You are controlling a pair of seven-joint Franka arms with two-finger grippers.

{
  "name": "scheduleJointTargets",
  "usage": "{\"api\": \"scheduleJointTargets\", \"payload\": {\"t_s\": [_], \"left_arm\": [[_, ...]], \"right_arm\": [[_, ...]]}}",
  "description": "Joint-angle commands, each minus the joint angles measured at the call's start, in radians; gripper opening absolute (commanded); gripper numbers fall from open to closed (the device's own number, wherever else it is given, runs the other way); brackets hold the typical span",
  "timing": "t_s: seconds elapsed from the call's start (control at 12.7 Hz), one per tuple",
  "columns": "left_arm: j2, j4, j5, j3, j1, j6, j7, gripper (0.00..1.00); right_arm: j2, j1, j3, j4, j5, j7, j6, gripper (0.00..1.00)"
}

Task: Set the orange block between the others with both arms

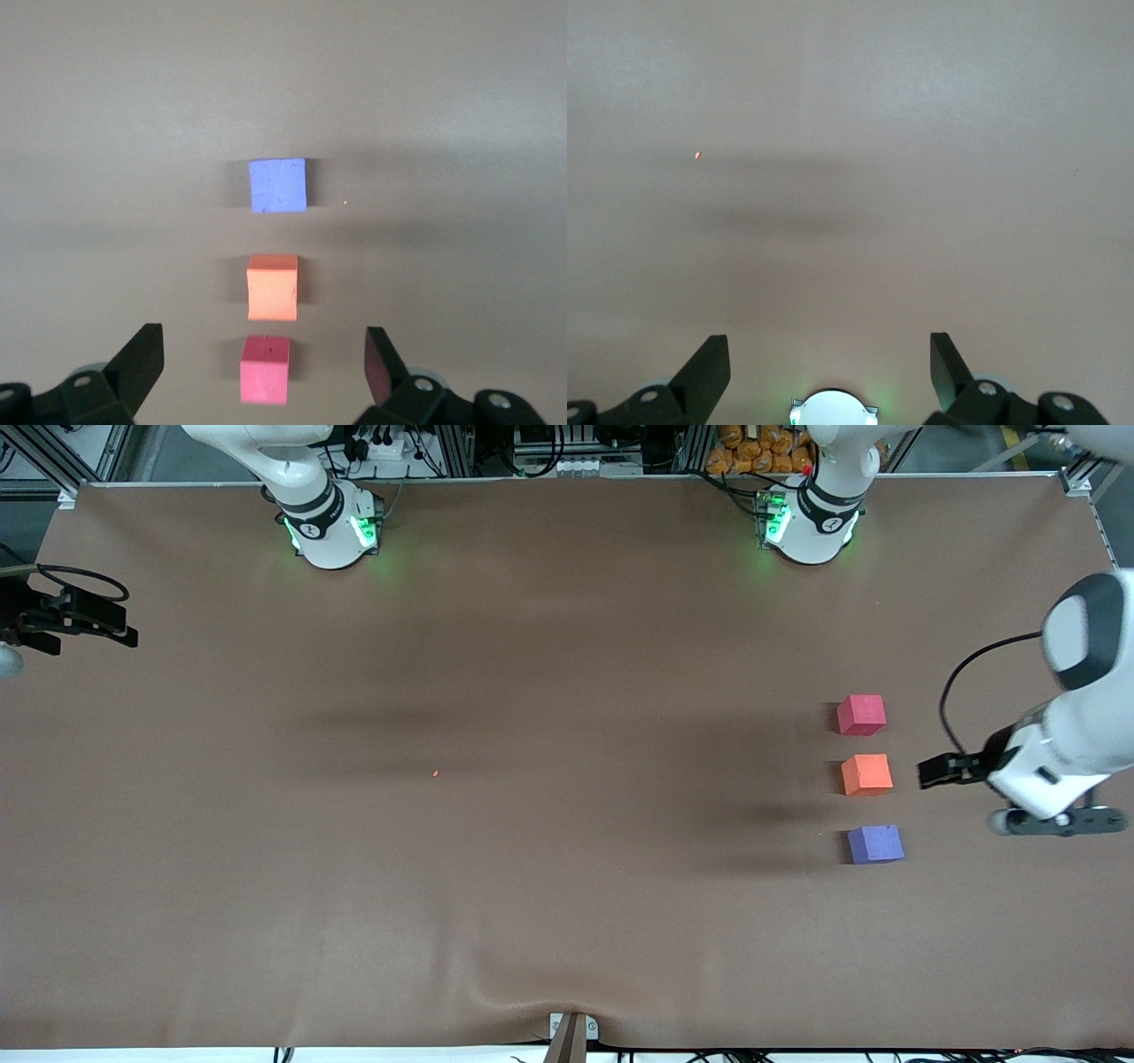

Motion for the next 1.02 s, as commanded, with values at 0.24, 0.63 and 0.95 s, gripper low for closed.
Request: {"api": "scheduleJointTargets", "payload": {"t_s": [0.24, 0.63, 0.95], "left_arm": [[-0.191, 0.047, -0.049, -0.013, 0.017, -0.174, 0.016, 1.0], [-0.294, -0.005, -0.133, 0.034, 0.001, -0.245, 0.016, 1.0], [-0.447, -0.183, -0.19, 0.226, -0.182, -0.231, 0.004, 1.0]], "right_arm": [[-0.002, 0.009, -0.004, 0.006, 0.011, 0.0, -0.001, 1.0], [-0.002, 0.009, -0.004, 0.006, 0.009, 0.0, -0.001, 1.0], [-0.002, 0.009, -0.004, 0.006, 0.009, 0.0, -0.001, 1.0]]}}
